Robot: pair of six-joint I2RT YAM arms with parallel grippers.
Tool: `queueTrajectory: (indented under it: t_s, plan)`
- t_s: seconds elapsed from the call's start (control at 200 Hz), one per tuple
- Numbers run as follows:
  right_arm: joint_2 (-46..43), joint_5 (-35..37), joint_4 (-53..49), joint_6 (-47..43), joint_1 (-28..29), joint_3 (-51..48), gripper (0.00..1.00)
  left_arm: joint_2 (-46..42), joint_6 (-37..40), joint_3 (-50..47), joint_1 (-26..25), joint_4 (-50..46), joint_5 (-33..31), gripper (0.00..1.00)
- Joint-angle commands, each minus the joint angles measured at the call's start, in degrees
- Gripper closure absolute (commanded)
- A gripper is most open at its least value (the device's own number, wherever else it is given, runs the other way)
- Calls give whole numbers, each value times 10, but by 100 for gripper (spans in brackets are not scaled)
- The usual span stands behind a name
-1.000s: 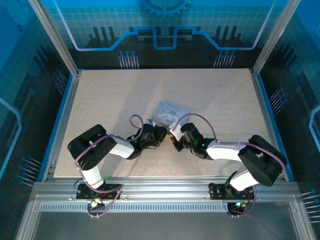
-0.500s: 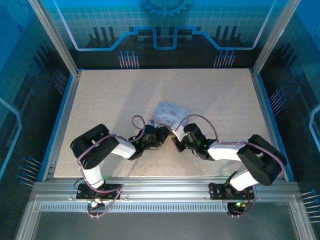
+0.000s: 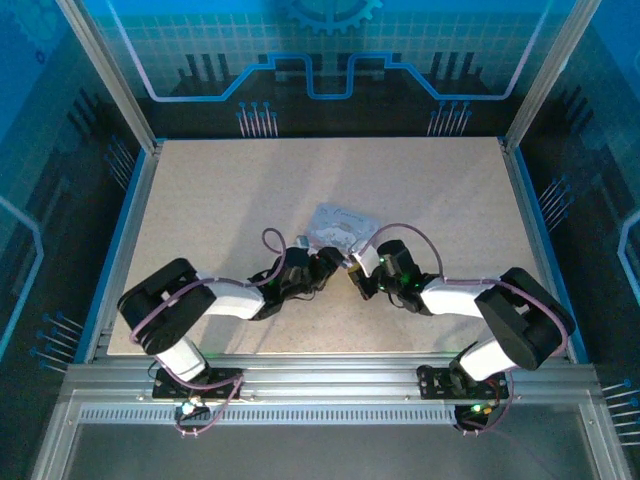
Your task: Unlock a padlock with a key
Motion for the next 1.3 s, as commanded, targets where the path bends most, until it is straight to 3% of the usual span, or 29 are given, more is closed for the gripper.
queueTrajectory:
  t_s: [0.0, 0.215, 0.38, 0.585, 1.015, 1.296]
  plan:
    - [7, -53, -35, 23, -20, 14, 100, -35, 40, -8, 11, -52, -20, 39]
    - [5, -138, -66, 68, -79, 25, 100, -100, 89, -1, 23, -144, -43, 38]
    - [11, -192, -83, 112, -121, 31, 100, -159, 132, 15, 37, -248, -81, 32]
    - [33, -221, -124, 135, -153, 36, 100, -191, 189, 46, 83, -327, -70, 25]
    - [78, -241, -147, 149, -165, 63, 100, -68, 292, 168, 123, -391, 13, 22]
    - [53, -244, -116, 157, -180, 40, 78, 1, 326, 227, 135, -408, 49, 21]
